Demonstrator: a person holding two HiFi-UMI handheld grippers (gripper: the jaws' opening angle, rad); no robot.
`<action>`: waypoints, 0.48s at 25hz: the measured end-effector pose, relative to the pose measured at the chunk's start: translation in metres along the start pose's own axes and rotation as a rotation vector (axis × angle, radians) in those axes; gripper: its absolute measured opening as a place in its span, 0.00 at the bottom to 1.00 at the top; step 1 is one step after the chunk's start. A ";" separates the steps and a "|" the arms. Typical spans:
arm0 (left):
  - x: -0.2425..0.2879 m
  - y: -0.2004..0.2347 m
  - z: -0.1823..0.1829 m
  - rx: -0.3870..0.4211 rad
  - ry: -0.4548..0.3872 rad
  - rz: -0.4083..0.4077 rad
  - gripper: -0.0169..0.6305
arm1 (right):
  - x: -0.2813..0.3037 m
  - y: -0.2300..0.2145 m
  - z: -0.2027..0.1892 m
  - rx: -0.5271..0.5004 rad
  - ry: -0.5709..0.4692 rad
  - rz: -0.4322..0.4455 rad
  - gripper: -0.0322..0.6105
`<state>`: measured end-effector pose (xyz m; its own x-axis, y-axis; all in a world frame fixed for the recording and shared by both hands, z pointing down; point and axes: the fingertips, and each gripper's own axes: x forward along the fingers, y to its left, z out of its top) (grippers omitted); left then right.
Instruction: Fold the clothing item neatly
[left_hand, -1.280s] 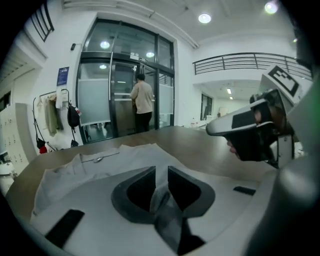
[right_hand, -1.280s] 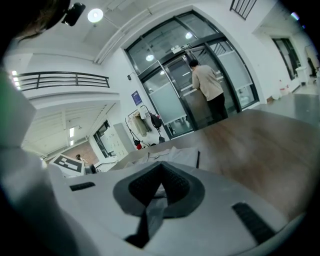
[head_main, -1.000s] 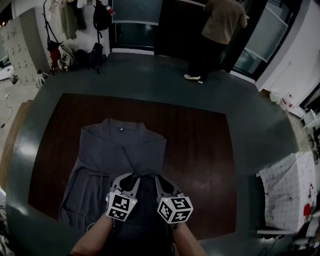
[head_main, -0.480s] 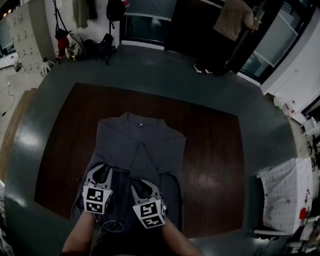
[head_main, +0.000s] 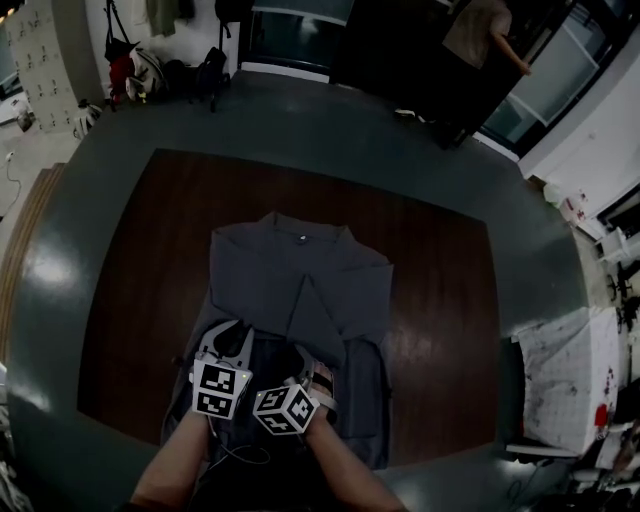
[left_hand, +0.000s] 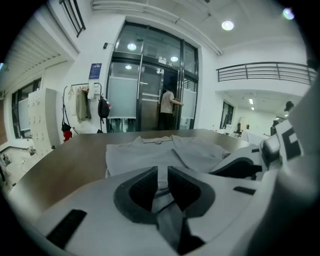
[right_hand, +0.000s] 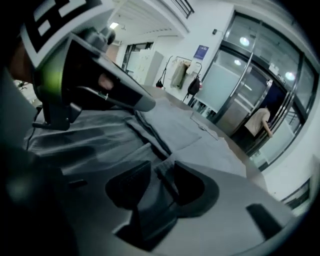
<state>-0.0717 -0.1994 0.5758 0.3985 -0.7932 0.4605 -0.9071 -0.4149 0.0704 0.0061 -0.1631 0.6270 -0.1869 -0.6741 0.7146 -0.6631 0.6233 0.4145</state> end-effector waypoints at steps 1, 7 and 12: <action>0.001 -0.001 0.000 0.002 0.001 -0.010 0.12 | 0.002 0.000 0.000 0.017 0.016 -0.001 0.24; 0.008 0.003 0.000 -0.008 0.009 -0.037 0.12 | 0.001 -0.012 -0.001 0.069 0.069 -0.076 0.08; 0.011 0.008 -0.009 -0.030 0.026 -0.036 0.12 | -0.015 -0.030 0.000 0.125 0.034 -0.060 0.08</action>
<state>-0.0752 -0.2077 0.5894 0.4277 -0.7659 0.4800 -0.8960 -0.4292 0.1136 0.0288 -0.1720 0.6039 -0.1206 -0.6934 0.7104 -0.7580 0.5264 0.3852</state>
